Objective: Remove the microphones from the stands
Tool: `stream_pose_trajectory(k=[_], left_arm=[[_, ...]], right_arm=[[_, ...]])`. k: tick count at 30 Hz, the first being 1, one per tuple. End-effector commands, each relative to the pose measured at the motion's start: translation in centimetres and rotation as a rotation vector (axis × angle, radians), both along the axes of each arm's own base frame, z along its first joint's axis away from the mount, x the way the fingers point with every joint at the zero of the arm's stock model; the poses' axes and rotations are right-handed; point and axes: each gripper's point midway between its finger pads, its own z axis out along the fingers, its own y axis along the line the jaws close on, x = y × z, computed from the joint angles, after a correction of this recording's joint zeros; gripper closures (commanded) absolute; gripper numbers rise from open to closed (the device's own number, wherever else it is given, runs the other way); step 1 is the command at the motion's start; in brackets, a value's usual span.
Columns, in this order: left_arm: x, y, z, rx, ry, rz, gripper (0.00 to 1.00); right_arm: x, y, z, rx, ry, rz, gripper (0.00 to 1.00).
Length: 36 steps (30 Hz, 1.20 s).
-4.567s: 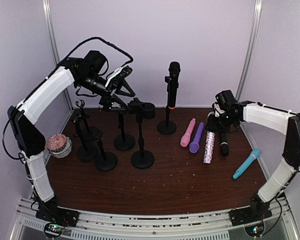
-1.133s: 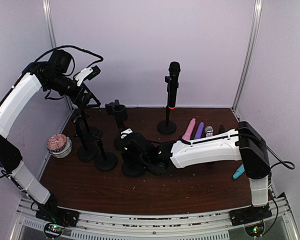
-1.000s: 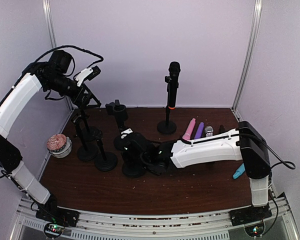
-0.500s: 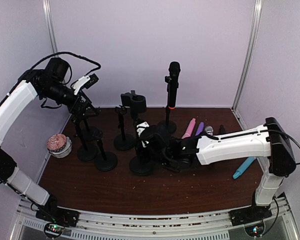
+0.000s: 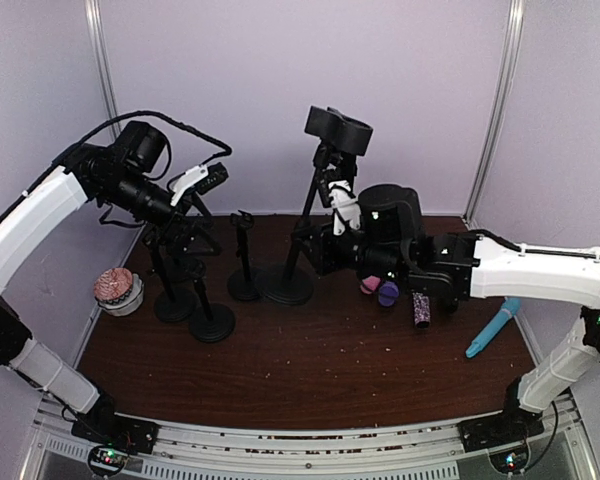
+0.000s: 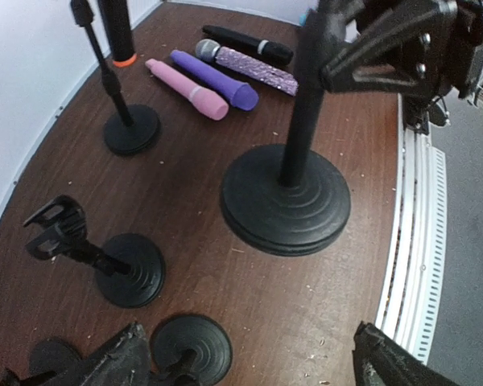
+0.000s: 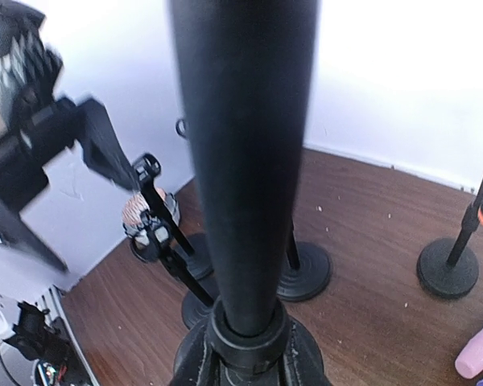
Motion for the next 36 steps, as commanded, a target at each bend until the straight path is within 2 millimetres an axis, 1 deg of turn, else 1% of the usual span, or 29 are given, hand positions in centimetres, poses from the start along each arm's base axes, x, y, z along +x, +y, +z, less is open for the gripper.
stream_pose_trajectory(k=[1, 5, 8, 11, 14, 16, 19, 23, 28, 32, 36], left_arm=[[-1.1, -1.7, -0.5, -0.02, -0.009, -0.092, 0.08], [-3.5, -1.9, 0.1, -0.032, -0.099, -0.221, 0.03], [-5.0, -1.4, 0.6, -0.013, -0.198, -0.301, 0.02], [-4.5, -1.0, 1.0, 0.021, -0.204, -0.278, 0.02], [-4.2, -1.4, 2.4, -0.016, -0.203, -0.242, 0.03], [-3.7, -2.1, 3.8, -0.077, -0.193, -0.203, 0.06], [-3.1, -3.1, 4.6, -0.14, -0.143, -0.162, 0.13], [-3.1, -4.6, 4.5, -0.196, -0.067, -0.181, 0.22], [-3.4, -6.0, 4.7, -0.272, 0.025, -0.204, 0.3], [-4.0, -6.7, 4.7, -0.308, 0.077, -0.233, 0.38], [-4.8, -7.1, 4.3, -0.315, 0.107, -0.259, 0.45]], right_arm=[[-1.0, 0.0, 8.0, 0.134, -0.092, 0.065, 1.0], [-1.4, 0.5, 9.5, 0.14, -0.079, 0.103, 1.0], [-1.8, 0.9, 9.9, 0.15, -0.064, 0.129, 1.0], [-1.8, 1.0, 9.9, 0.154, -0.057, 0.133, 1.0], [-1.4, 1.3, 9.5, 0.146, -0.043, 0.12, 1.0], [-1.4, 1.8, 9.4, 0.16, -0.033, 0.132, 1.0], [-1.9, 2.7, 9.9, 0.194, -0.03, 0.174, 1.0], [-2.5, 3.6, 11.3, 0.245, -0.046, 0.219, 1.0], [-3.9, 4.4, 13.1, 0.302, -0.083, 0.275, 1.0], [-4.1, 4.9, 13.4, 0.326, -0.087, 0.282, 1.0], [-4.3, 5.6, 13.6, 0.337, -0.087, 0.284, 1.0]])
